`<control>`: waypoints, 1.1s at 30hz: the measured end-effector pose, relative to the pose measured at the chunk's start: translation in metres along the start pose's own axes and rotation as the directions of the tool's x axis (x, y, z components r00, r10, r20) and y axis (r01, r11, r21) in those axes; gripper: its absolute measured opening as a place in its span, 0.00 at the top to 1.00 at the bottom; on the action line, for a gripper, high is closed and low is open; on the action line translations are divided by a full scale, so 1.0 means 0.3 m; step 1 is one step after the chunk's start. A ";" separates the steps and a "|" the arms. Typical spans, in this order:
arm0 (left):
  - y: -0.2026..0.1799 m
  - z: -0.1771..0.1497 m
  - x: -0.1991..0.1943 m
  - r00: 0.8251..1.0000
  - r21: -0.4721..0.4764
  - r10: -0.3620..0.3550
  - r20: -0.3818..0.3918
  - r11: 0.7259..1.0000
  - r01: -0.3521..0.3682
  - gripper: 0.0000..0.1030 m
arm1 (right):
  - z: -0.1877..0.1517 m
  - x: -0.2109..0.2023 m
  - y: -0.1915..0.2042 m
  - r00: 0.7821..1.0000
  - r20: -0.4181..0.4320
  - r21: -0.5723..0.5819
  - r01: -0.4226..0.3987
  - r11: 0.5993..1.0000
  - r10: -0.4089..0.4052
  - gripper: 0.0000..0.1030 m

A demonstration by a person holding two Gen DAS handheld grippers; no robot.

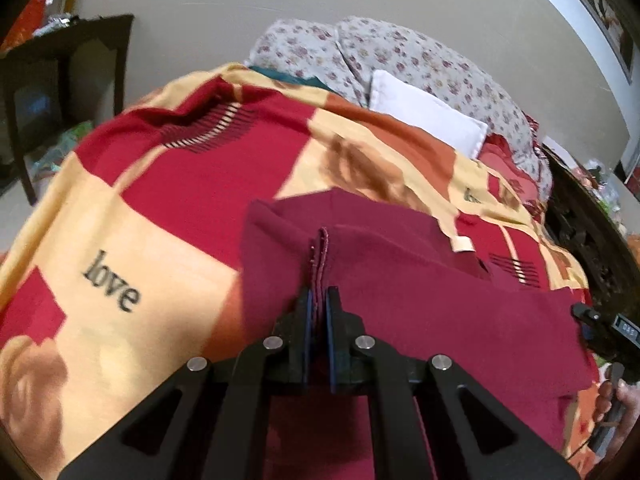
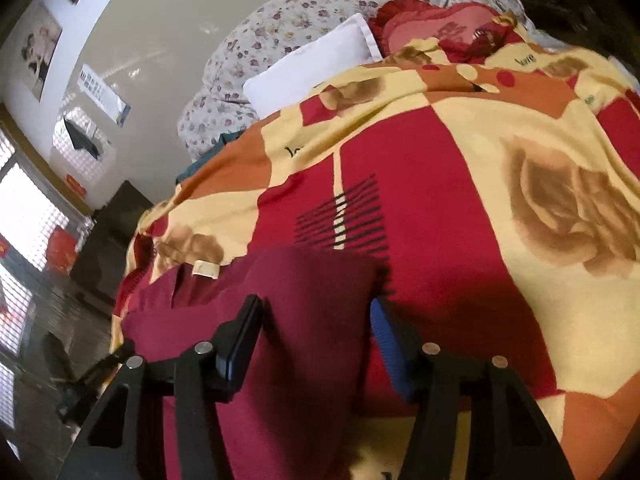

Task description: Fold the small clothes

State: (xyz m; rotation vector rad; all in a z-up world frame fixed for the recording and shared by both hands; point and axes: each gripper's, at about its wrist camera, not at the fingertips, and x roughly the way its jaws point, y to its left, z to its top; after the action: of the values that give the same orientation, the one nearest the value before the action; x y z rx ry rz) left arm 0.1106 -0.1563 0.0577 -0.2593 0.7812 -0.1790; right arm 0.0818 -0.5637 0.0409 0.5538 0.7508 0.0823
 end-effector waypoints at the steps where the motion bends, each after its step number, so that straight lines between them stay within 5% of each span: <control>1: 0.006 -0.001 0.000 1.000 -0.001 0.012 0.006 1.000 -0.012 0.94 | -0.002 0.005 0.019 1.000 0.009 -0.029 0.027 0.999 -0.026 0.42; 2: 0.012 -0.002 0.005 1.000 -0.005 0.016 0.006 1.000 -0.016 0.94 | -0.001 0.001 0.026 0.999 0.018 -0.044 0.040 0.998 -0.039 0.45; 4: 0.020 -0.007 0.021 1.000 -0.007 0.024 -0.003 1.000 -0.024 0.94 | 0.000 0.006 0.051 0.998 0.036 -0.077 0.061 0.995 -0.059 0.67; 8: 0.028 -0.024 0.048 0.999 -0.002 0.033 -0.014 0.999 -0.033 0.94 | -0.001 0.081 0.048 0.996 -0.030 -0.082 0.079 0.994 -0.082 0.73; 11: 0.032 -0.030 0.053 0.999 0.003 0.030 -0.021 1.000 -0.030 0.94 | -0.003 0.133 0.033 0.984 -0.038 -0.112 0.172 0.979 -0.177 0.82; 16: 0.038 -0.030 0.053 0.999 -0.006 0.019 -0.027 1.000 -0.019 0.94 | -0.016 0.019 0.032 0.998 -0.002 -0.060 0.065 0.996 -0.065 0.76; 17: 0.038 -0.031 0.054 0.999 -0.006 0.017 -0.028 1.000 -0.018 0.94 | -0.031 -0.021 0.043 1.000 -0.002 -0.065 0.028 0.998 -0.028 0.68; 19: 0.038 -0.031 0.054 0.999 -0.007 0.016 -0.029 1.000 -0.016 0.94 | -0.067 -0.088 0.075 1.000 -0.004 -0.095 -0.005 0.995 0.005 0.25; 20: 0.037 -0.031 0.054 0.999 -0.007 0.017 -0.029 1.000 -0.017 0.94 | -0.092 -0.122 0.089 1.000 -0.006 -0.112 -0.006 0.994 0.005 0.23; 25: 0.031 -0.032 0.051 0.999 -0.001 0.018 -0.032 1.000 -0.018 0.94 | -0.236 -0.227 0.148 0.994 0.006 -0.277 0.106 0.955 -0.109 0.23; 30: 0.017 -0.039 0.044 0.999 0.015 0.035 -0.034 0.999 -0.035 0.94 | -0.313 -0.161 0.179 0.958 0.061 -0.417 0.279 0.865 -0.280 0.26; 33: 0.012 -0.042 0.036 0.999 0.021 0.037 -0.038 0.999 -0.036 0.94 | -0.289 -0.126 0.172 0.951 0.097 -0.397 0.308 0.865 -0.294 0.56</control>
State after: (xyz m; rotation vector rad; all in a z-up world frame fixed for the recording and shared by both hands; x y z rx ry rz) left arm 0.1094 -0.1578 0.0407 -0.2228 0.8210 -0.1574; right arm 0.0026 -0.4908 0.0389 0.0328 0.7536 -0.0611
